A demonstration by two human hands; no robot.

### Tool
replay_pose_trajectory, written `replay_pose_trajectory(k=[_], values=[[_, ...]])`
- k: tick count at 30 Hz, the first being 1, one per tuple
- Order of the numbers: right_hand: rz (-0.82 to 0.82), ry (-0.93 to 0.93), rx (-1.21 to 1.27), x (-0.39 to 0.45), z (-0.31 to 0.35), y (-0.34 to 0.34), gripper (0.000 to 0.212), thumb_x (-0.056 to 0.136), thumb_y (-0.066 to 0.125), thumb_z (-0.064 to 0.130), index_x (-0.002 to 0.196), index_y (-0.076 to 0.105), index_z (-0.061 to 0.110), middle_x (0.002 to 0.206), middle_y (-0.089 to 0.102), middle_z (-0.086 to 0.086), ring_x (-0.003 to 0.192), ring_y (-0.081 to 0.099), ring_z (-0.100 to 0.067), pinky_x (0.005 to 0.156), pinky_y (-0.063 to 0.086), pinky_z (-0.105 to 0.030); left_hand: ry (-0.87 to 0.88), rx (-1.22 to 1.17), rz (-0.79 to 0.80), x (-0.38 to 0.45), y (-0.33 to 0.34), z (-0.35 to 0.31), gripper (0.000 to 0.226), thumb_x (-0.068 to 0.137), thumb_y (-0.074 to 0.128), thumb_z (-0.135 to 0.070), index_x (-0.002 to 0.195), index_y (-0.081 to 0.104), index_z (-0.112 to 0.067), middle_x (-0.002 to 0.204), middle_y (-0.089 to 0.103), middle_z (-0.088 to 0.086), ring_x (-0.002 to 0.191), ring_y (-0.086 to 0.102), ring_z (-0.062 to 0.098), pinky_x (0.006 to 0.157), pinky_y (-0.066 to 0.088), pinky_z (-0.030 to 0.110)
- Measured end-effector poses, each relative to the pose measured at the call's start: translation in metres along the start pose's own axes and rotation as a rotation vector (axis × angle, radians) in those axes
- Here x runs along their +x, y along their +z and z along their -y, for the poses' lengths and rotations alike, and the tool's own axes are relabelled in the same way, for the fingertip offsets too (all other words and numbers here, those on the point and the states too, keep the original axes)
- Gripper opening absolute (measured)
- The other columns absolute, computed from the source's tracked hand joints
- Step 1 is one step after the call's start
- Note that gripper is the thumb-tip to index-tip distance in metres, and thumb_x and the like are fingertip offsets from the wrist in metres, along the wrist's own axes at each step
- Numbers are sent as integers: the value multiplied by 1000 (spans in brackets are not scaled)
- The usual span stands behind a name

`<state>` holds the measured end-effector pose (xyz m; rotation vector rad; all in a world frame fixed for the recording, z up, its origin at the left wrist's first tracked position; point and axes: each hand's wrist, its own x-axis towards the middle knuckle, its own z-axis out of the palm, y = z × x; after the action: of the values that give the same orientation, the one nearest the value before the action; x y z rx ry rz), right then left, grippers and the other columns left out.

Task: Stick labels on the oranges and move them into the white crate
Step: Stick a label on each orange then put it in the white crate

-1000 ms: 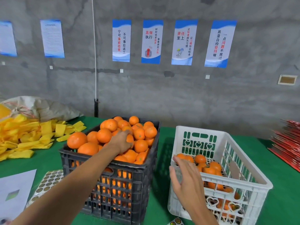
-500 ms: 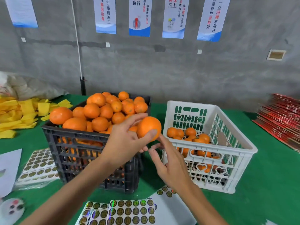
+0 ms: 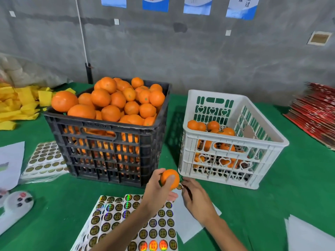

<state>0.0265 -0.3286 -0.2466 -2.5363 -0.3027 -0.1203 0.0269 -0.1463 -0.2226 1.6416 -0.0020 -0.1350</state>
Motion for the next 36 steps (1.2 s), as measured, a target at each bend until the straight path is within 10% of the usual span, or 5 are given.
replay_pose_trajectory(k=[7, 14, 22, 29, 36], values=[[-54, 20, -128, -20, -4, 9, 46, 108, 38, 35, 146, 54, 15, 159, 43, 2, 145, 36, -14, 121, 23, -23, 99, 128, -56, -13, -1, 31, 56, 100, 58, -53, 147, 32, -38, 117, 67, 7, 78, 77, 17, 77, 64, 38], [-28, 52, -258, -20, -4, 10, 71, 99, 31, 70, 152, 48, 25, 164, 34, 10, 147, 32, -12, 123, 20, -27, 282, 508, -27, -23, -29, 20, 57, 97, 49, -69, 144, 33, -42, 130, 50, -13, 85, 73, 14, 76, 61, 29], [18, 52, -209, -13, -5, -7, 50, 102, 46, 60, 137, 65, 29, 156, 46, 12, 130, 43, -11, 109, 36, -29, 185, 178, 36, 3, 14, 19, 53, 100, 61, -50, 144, 36, -33, 122, 61, 9, 77, 78, 21, 73, 64, 32], [-76, 120, 20, -16, -4, -6, 35, 99, 57, 52, 117, 77, 29, 147, 56, 13, 127, 45, -9, 113, 34, -33, 112, 69, -50, 10, 12, 44, 53, 98, 60, -56, 139, 37, -31, 94, 76, -12, 71, 78, 25, 75, 65, 45], [-126, 205, 242, -12, -12, 0, 18, 96, 66, 43, 98, 81, 33, 134, 61, 22, 121, 46, -4, 110, 38, -39, 83, 155, -122, 5, 17, 42, 51, 87, 62, -65, 125, 45, -37, 89, 74, 6, 58, 75, 18, 57, 60, 28]])
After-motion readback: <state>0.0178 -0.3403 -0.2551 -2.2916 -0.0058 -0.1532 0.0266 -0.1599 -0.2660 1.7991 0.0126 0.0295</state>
